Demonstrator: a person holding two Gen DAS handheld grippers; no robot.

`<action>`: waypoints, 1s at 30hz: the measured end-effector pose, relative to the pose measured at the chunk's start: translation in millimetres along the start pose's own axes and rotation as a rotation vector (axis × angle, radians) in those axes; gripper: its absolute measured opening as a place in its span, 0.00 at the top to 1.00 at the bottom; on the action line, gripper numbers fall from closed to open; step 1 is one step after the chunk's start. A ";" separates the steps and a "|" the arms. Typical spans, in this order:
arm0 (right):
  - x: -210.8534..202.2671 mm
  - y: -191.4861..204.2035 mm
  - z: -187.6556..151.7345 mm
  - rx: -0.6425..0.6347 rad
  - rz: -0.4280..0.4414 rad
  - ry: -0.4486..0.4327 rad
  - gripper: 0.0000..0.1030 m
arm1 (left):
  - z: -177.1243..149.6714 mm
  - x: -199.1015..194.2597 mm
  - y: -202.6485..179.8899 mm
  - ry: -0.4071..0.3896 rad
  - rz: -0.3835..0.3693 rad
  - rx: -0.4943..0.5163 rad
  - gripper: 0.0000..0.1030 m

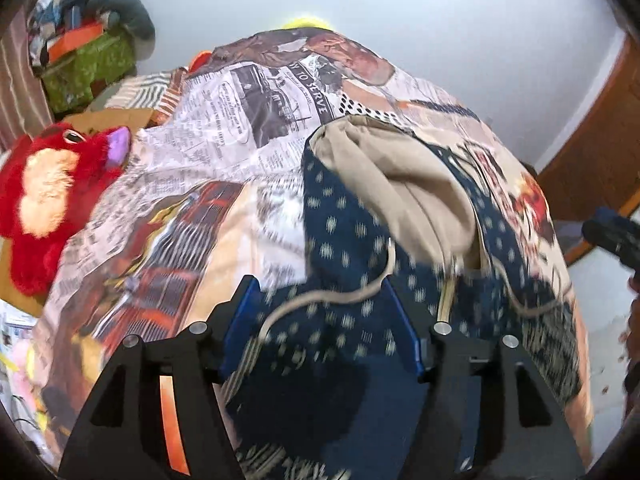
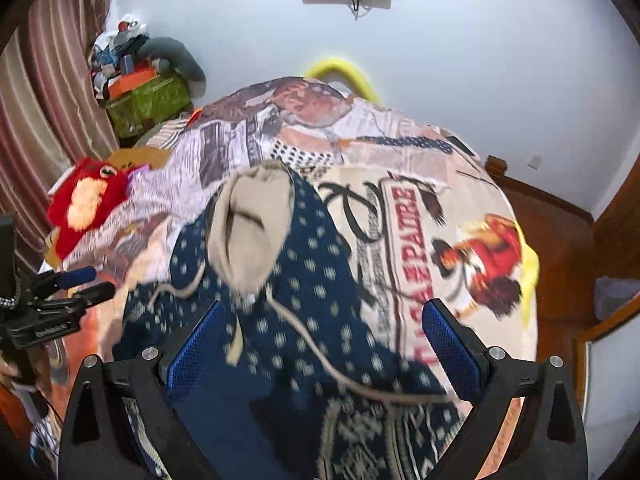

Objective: Fold large clothes
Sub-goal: 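Grasp the hood edge with the left gripper while the right gripper grasps beside it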

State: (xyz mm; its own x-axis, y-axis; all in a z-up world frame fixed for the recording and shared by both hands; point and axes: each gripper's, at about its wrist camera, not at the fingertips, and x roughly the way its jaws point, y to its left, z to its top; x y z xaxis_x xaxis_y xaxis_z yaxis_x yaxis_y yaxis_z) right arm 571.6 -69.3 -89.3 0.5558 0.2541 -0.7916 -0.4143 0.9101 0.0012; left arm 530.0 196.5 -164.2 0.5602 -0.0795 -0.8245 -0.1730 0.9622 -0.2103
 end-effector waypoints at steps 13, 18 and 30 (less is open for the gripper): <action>154.2 -31.4 33.4 0.204 0.096 0.192 0.27 | 41.1 104.8 24.3 0.118 -0.152 -0.202 0.40; 176.3 -32.4 32.4 0.275 0.185 0.187 0.37 | 43.2 122.0 26.2 0.128 -0.274 -0.323 0.50; 142.5 11.1 22.7 0.154 0.290 0.162 0.87 | 48.2 66.9 -31.6 0.033 -0.221 -0.062 0.91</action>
State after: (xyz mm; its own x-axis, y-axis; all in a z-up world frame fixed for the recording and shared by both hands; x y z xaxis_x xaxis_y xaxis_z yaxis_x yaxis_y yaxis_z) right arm 662.5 -15.5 -188.2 0.3045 0.4649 -0.8314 -0.4175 0.8496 0.3222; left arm 612.0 173.4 -187.4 0.5632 -0.2960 -0.7715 -0.0993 0.9027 -0.4188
